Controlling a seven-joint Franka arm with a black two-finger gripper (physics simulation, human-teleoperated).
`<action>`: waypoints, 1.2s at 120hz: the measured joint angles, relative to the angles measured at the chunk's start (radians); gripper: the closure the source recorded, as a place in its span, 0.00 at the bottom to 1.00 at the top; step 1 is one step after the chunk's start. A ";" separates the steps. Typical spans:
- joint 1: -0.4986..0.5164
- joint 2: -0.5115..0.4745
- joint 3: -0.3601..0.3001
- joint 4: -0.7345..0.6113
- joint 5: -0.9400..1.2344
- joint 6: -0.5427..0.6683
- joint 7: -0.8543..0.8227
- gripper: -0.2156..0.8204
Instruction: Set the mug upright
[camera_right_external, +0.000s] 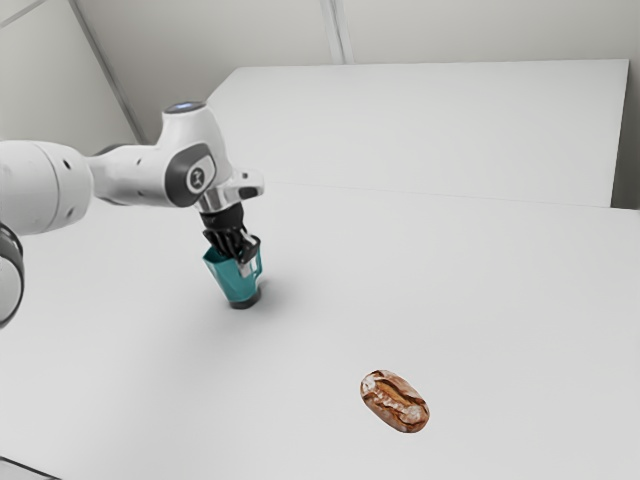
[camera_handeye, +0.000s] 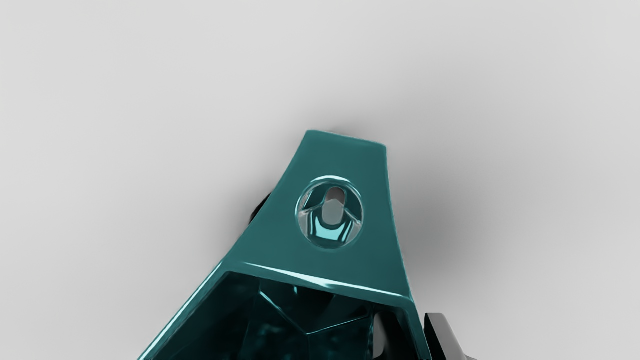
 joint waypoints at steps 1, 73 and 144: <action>0.000 0.002 0.000 0.000 0.000 0.002 -0.002 0.92; -0.012 -0.086 -0.003 0.032 -0.019 -0.007 -0.080 0.33; -0.010 -0.160 0.005 0.316 -0.022 -0.395 -0.102 0.22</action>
